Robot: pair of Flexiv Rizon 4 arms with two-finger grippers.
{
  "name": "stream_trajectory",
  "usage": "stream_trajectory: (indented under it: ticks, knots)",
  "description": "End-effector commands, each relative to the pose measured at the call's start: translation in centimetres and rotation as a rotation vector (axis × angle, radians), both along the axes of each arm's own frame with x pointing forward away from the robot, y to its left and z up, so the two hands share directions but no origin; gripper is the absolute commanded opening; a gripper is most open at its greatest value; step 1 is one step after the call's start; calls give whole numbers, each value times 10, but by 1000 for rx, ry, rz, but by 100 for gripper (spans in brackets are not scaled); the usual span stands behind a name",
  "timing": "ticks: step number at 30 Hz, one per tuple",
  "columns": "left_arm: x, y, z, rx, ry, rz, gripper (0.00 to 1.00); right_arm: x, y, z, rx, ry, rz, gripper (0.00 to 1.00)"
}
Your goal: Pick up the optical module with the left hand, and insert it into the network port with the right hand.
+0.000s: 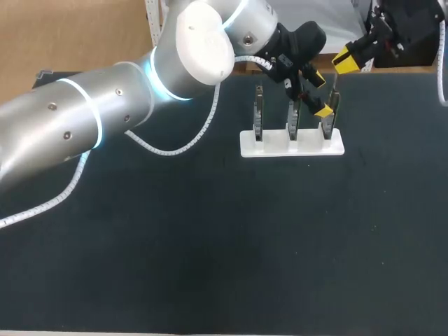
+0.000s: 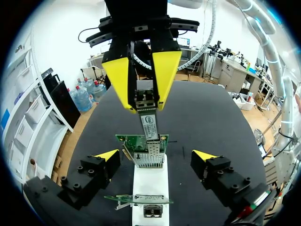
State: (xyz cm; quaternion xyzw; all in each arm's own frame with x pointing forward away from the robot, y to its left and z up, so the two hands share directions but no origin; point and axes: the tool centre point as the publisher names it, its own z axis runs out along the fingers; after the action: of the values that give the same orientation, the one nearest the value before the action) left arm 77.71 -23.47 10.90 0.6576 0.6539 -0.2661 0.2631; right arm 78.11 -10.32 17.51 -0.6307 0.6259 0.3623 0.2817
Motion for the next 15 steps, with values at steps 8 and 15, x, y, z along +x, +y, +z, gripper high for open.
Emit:
stream_trajectory:
  ticks: [8,15]
  knots:
    - [2,-1,0,3,2,-4,100,-1,1,4,-2,-29,-3,0]
    - [2,-1,0,3,2,-4,100,-2,0,1,-8,-24,-4,0]
